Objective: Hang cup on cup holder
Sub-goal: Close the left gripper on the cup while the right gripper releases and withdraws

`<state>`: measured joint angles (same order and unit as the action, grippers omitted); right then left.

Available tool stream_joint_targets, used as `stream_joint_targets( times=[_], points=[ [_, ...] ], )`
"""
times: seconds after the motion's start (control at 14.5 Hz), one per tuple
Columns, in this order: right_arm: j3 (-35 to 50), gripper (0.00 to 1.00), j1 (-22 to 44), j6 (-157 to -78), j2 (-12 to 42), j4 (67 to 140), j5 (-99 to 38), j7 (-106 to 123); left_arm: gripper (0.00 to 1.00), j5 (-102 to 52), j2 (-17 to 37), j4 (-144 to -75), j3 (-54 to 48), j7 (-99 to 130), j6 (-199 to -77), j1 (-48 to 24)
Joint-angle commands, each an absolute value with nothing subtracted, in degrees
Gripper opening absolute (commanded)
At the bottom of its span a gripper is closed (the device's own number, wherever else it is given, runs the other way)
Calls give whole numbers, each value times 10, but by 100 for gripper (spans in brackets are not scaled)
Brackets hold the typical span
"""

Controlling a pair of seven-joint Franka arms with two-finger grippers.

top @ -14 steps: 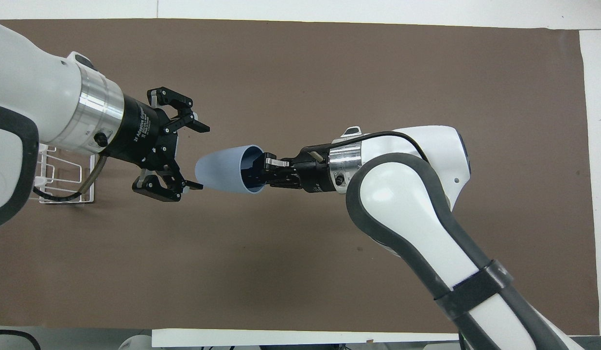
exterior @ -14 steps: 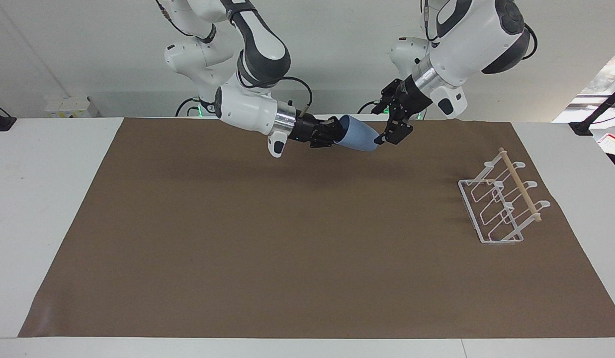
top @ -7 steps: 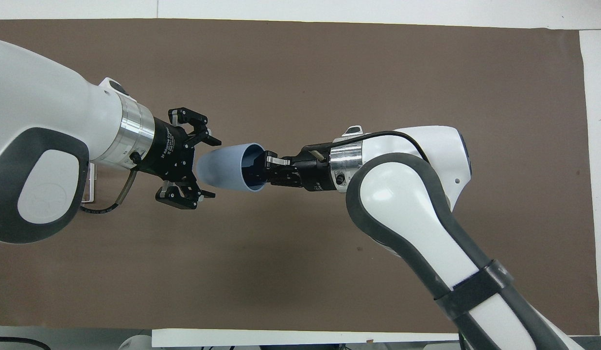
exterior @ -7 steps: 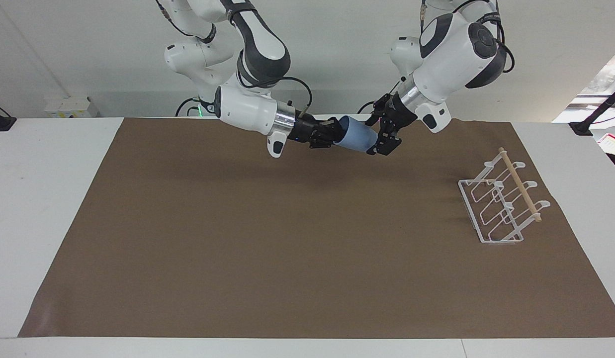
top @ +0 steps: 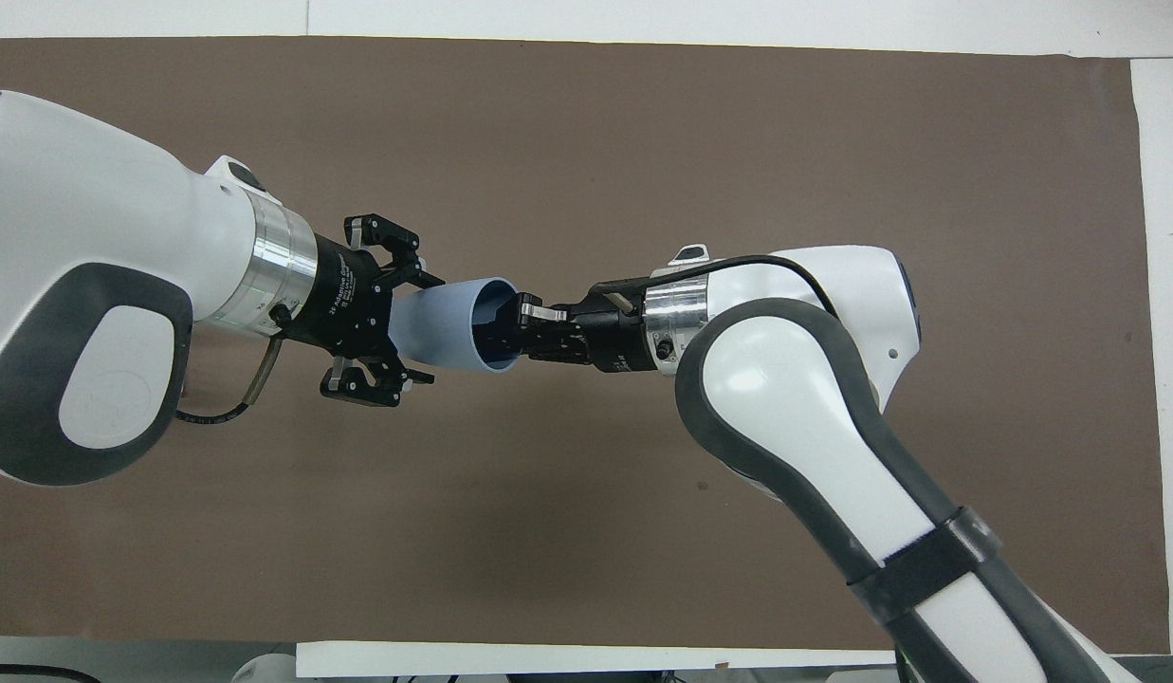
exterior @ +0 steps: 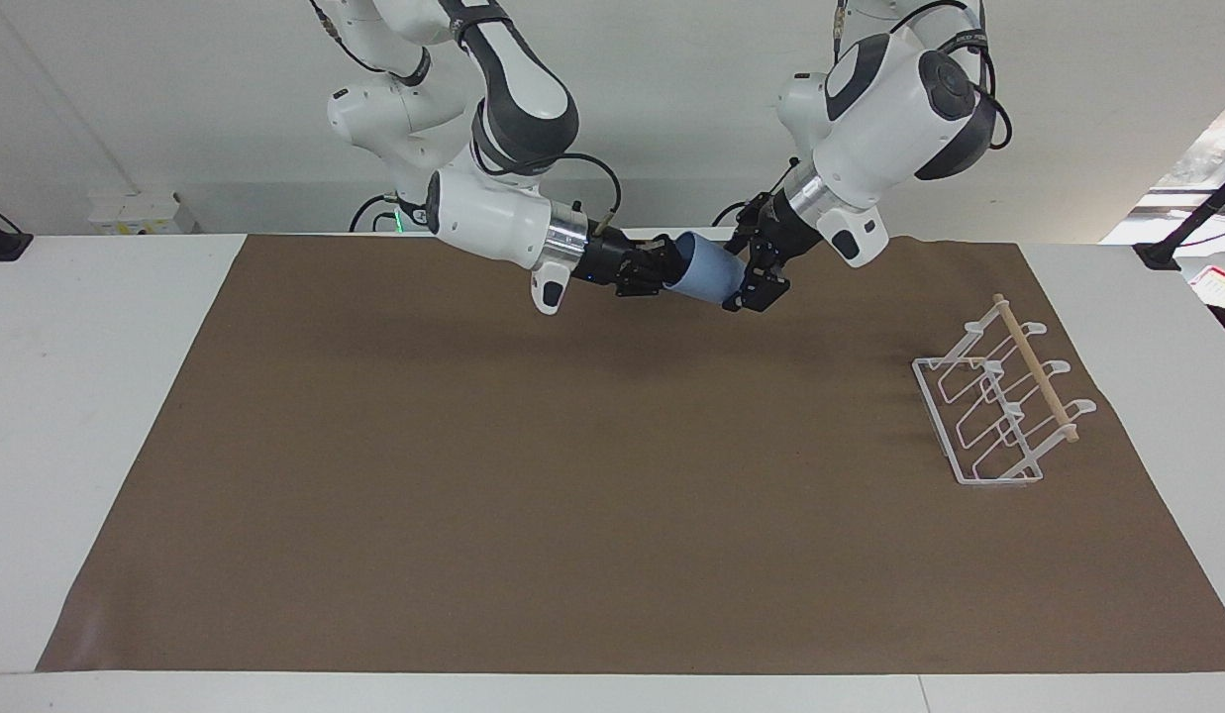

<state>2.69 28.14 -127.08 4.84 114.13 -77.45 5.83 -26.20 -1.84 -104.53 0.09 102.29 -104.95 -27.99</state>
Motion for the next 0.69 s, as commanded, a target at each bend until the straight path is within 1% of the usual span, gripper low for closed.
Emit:
stream_joint_targets(
  times=[0.0,0.14,0.21,0.28,0.34,0.41,0.48,0.62],
  points=[
    [29,3,279,-1279,39,1149,-786,52,0,-286,-37,-1066,4,1027,-1059,-288],
    [29,3,279,-1278,40,1148,-786,52,0,-287,-37,-1065,4,1027,-1058,-288],
    [29,6,279,-1278,40,1148,-786,51,0,-287,-37,-1065,4,1027,-1057,-288],
    [29,29,279,-1278,40,1148,-786,45,0,-286,-37,-1065,5,1026,-1056,-288],
    [29,99,278,-1277,40,1148,-786,40,0,-280,-36,-1064,6,1026,-1054,-282],
    [29,99,272,-1276,40,1148,-786,40,0,-279,-35,-1064,9,1029,-1049,-273],
    [27,99,269,-1276,40,1147,-786,41,0,-276,-35,-1066,9,1029,-1042,-248],
    [27,99,229,-1261,37,1146,-777,46,0,-182,-35,-1068,9,1029,-1036,-236]
  ],
)
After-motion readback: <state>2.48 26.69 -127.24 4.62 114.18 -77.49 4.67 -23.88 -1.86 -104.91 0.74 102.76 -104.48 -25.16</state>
